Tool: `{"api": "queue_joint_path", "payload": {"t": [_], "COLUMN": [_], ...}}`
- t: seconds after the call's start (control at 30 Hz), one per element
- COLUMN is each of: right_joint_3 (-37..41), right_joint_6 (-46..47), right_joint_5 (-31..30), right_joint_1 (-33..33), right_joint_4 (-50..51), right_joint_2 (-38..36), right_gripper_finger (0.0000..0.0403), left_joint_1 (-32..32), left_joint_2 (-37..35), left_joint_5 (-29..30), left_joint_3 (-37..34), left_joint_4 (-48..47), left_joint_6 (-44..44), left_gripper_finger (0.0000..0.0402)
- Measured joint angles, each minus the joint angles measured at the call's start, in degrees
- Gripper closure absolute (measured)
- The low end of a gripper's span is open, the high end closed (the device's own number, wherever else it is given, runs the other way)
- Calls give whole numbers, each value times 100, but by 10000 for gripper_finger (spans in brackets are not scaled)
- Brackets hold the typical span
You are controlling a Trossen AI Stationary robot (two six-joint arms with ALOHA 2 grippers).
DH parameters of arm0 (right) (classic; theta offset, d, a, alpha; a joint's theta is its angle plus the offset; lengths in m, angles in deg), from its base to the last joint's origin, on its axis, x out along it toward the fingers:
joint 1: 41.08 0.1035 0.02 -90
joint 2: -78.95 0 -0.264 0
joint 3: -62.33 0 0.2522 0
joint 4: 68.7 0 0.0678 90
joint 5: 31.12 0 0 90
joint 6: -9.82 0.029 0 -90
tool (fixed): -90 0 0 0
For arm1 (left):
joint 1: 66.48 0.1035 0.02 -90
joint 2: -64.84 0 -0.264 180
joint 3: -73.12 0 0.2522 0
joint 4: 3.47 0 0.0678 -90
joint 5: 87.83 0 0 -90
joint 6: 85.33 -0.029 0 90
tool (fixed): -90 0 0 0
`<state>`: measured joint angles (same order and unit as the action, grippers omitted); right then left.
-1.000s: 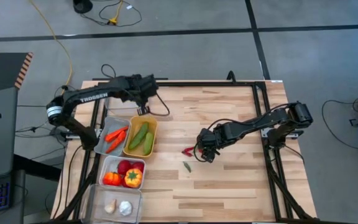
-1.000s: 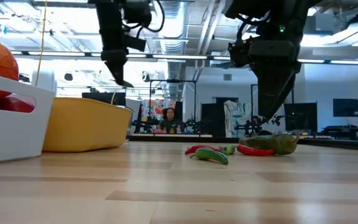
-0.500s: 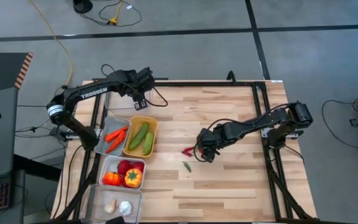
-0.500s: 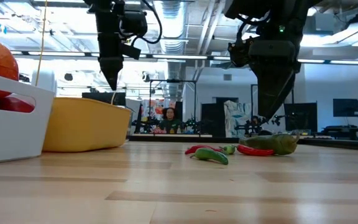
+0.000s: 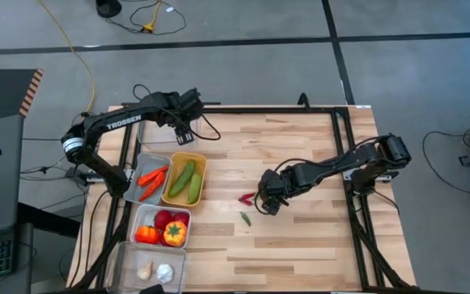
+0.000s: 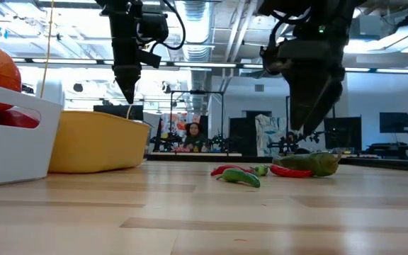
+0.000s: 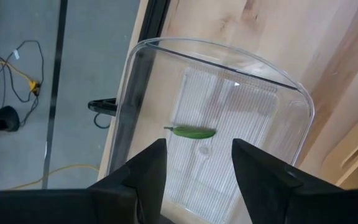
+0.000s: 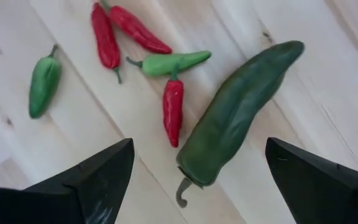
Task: Sort produce into baskets
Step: Put the middle right pepper into the top transparent bin
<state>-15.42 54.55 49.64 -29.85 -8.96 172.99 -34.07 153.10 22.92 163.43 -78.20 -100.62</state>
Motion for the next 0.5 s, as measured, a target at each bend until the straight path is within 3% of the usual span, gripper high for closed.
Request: {"api": "queue_joint_path", "payload": {"t": [0.23,0.5], "right_joint_3": [373,585], "right_joint_6": [654,645], "right_joint_5": [-117,-122], "right_joint_1": [-11,-11], "right_joint_4": [-44,-614], "right_joint_2": [0,0], "right_gripper_finger": [15,45], "left_joint_1": [0,0], "left_joint_2": [0,0], "left_joint_5": [-4,-4], "left_joint_3": [0,0], "left_joint_4": [0,0], "left_joint_6": [102,105], "left_gripper_finger": [232,232]}}
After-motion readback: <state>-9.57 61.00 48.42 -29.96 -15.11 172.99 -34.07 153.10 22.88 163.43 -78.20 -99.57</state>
